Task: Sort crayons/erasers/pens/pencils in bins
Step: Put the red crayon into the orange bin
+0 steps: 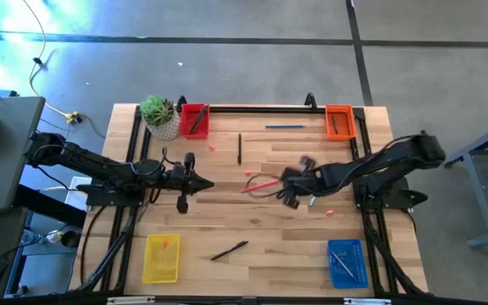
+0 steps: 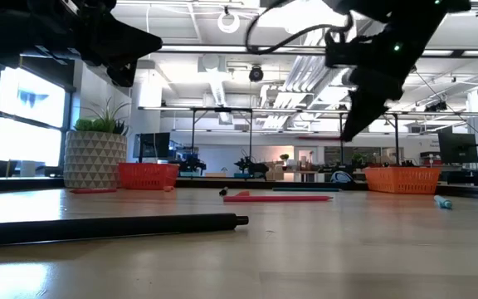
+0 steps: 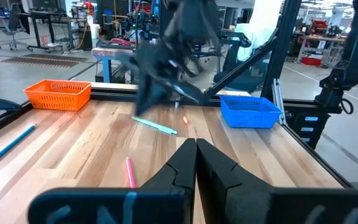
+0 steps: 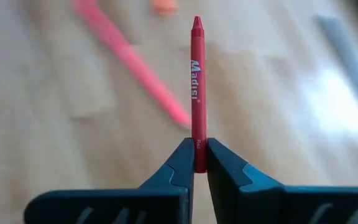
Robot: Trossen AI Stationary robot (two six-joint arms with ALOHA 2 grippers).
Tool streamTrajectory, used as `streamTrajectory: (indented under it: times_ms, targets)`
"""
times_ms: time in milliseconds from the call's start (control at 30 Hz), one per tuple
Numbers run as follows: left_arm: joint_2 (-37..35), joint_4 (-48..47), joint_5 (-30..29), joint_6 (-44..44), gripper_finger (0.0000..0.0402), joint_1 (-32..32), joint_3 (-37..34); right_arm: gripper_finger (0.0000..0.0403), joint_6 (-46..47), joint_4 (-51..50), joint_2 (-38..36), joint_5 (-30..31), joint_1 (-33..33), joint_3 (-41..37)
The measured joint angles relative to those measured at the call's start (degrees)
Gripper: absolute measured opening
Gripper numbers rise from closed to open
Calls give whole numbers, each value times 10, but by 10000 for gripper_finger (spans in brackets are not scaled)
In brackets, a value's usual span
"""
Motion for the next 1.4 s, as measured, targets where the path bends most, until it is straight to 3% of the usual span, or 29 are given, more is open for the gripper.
streamTrajectory:
  times_ms: [133,300,400,533,667,767,1200,1400]
  targets:
    - [0,0,0,0,0,0,0,17,92,-161,-58,86,-60,0]
    - [0,0,0,0,0,0,0,16,109,-241,-86,117,-226,-1]
    - [0,0,0,-5,0,0,0,16,34,-199,-84,109,-342,-17]
    - [0,-6,0,-14,0,0,0,16,-77,-70,-82,25,-487,-62]
    - [0,-20,-2,-26,0,0,0,16,-134,23,-82,-49,-578,-97]
    - [0,-24,-2,-26,0,0,0,16,-153,46,-82,-55,-603,-105]
    - [0,-26,-14,-30,0,0,0,17,-103,78,-26,-43,-600,-104]
    - [0,-26,-13,-30,0,0,0,46,-80,85,3,-25,-600,-104]
